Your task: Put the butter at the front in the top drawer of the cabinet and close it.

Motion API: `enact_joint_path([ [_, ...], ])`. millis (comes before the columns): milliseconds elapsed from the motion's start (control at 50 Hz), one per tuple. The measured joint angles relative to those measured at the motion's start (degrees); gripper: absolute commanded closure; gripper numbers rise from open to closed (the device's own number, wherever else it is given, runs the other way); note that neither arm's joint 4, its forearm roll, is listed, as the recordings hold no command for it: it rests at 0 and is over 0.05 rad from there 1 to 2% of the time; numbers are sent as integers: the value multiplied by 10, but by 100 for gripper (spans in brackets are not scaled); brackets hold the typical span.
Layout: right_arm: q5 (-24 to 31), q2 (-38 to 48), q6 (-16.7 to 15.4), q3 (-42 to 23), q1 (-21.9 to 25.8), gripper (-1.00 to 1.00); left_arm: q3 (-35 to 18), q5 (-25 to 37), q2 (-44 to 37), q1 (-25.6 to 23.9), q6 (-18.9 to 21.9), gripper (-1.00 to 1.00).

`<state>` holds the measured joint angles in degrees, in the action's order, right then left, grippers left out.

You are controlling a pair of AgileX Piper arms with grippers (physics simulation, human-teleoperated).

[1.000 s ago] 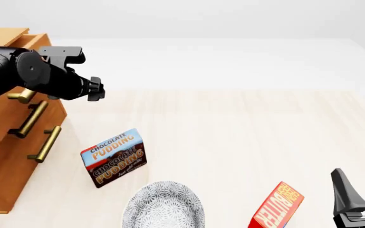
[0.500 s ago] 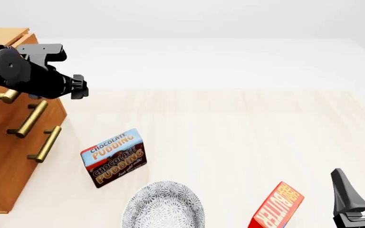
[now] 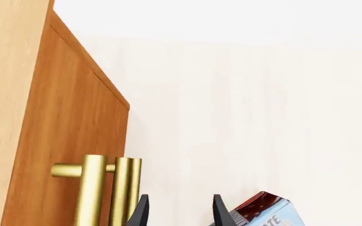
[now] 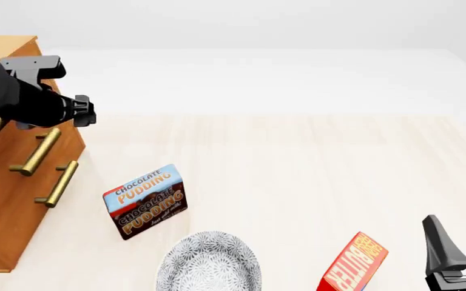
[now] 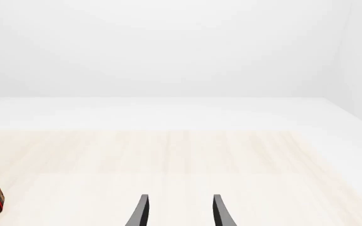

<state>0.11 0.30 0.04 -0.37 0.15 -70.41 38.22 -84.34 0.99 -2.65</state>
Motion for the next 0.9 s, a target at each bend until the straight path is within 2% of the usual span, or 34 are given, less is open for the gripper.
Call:
enact_joint_path([
  [520,0,0,0,0,0,-100,-14,10,11,-10,-3,-100],
  [900,0,0,0,0,0,-100,-37,38,45,-41,19,-100],
])
